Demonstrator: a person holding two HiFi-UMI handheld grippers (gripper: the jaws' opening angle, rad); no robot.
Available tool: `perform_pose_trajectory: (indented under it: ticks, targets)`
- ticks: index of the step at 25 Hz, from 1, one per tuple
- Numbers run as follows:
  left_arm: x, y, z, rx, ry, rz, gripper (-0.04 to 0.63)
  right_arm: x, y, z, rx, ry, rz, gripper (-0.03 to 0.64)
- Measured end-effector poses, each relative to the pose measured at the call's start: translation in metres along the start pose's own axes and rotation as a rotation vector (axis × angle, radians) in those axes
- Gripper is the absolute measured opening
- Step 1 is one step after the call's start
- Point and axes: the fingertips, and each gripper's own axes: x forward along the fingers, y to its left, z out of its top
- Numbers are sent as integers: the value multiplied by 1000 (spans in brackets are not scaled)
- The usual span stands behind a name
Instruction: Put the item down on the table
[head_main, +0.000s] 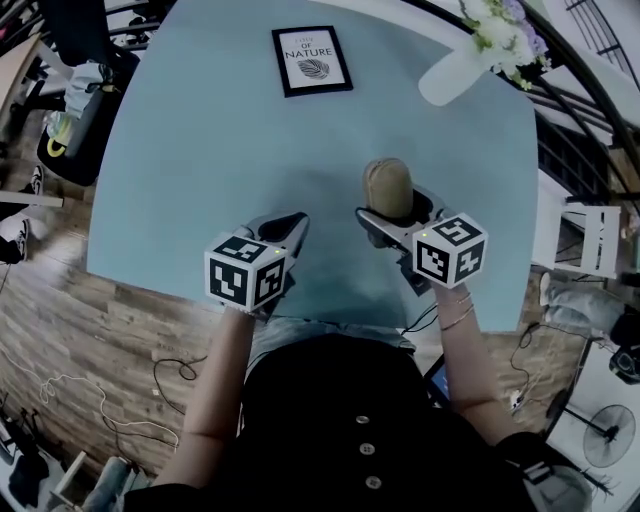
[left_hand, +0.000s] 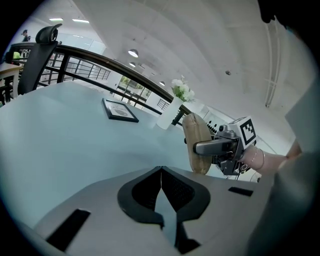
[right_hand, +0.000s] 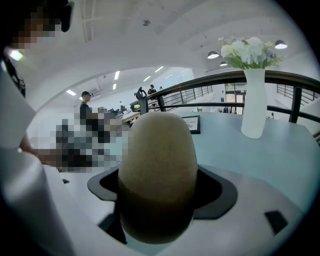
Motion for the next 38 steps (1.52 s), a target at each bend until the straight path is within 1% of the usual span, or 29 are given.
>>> perform_pose_trajectory:
  ticks: [3, 7, 10, 13, 16, 22, 29, 38]
  targets:
    - [2, 3, -6, -14, 11, 10, 20, 7, -6, -7, -25, 41, 7, 407]
    - [5, 10, -11, -31, 14, 35, 20, 17, -13, -15, -9, 76, 28, 407]
    - [11, 11, -17, -41, 29, 40, 20, 24, -20, -22, -4, 98, 36, 407]
    - [15, 8, -20, -55, 33, 30, 20, 31, -29, -29, -50, 129, 21, 407]
    - [19, 4, -25, -51, 45, 22, 20, 36, -35, -34, -105, 157, 5, 407]
    - [26, -2, -33, -59, 67, 17, 20, 45, -43, -49, -129, 217, -3, 407]
    - [31, -4, -37, -61, 75, 15, 20, 53, -45, -48, -99, 213, 6, 407]
    - [26, -4, -43, -71, 76, 19, 20, 68, -46, -50, -78, 230, -10, 407]
